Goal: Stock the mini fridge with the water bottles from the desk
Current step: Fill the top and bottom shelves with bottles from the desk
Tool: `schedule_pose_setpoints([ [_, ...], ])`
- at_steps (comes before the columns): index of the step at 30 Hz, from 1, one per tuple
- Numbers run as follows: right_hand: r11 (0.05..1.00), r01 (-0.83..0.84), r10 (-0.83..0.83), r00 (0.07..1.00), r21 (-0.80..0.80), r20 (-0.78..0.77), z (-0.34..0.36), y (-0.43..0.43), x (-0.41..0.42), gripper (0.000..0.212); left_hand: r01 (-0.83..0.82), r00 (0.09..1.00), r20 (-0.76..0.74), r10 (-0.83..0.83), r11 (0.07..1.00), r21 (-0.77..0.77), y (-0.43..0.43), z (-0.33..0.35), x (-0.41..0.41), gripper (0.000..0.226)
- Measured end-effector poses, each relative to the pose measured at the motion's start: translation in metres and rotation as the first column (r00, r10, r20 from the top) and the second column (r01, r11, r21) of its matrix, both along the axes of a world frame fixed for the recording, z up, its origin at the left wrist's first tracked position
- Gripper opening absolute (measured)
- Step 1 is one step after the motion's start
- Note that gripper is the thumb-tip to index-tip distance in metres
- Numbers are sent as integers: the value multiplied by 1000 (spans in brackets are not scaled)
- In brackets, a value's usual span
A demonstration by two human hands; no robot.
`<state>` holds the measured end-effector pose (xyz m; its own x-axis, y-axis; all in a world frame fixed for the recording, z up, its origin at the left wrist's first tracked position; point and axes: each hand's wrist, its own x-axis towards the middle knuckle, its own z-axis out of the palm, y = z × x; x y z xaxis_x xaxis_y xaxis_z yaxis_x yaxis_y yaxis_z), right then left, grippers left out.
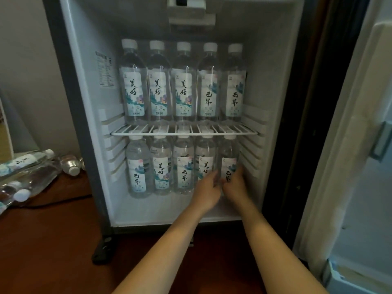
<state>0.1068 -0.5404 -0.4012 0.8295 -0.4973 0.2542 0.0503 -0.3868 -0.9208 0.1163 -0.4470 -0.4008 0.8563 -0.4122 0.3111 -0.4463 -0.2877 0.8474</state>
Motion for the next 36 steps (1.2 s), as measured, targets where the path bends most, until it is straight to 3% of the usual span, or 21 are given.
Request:
schedule_pose_setpoints([
  [10, 999, 9, -14, 994, -49, -109, -25, -19, 42, 53, 42, 998, -57, -41, 999, 13, 0, 9, 3, 51],
  [13, 980, 197, -191, 969, 24, -156, -3, 9, 7, 57, 63, 995, -76, -65, 998, -30, 11, 16, -5, 48],
  [15, 945, 299, -290, 954, 132, -81, 4, 24, -9, 57, 39, 996, -77, -42, 998, -41, 21, 19, -8, 43],
  [17, 923, 298, -310, 951, 242, 12, 13, 40, -18, 49, -21, 997, -82, 17, 999, -42, 36, 20, -8, 42],
  [19, 930, 206, -231, 972, 303, 46, 17, 55, -17, 34, -53, 994, -103, 46, 997, -60, 54, 22, -12, 41],
  [22, 964, 64, -70, 997, 257, 13, 23, 85, -21, 17, -78, 990, -123, 67, 993, -88, 84, 24, -20, 36],
  [27, 962, -157, 165, 986, 225, -14, 22, 132, -30, 14, -176, 969, -192, 155, 980, -96, 146, 16, -37, 30],
  [31, 922, -333, 354, 932, 197, -82, 16, 176, -34, 18, -243, 954, -192, 229, 969, -53, 222, -4, -49, 26],
  [36, 811, -563, 584, 797, 161, -155, 1, 253, -29, 23, -474, 863, -219, 456, 880, -35, 317, -22, -55, 23],
])
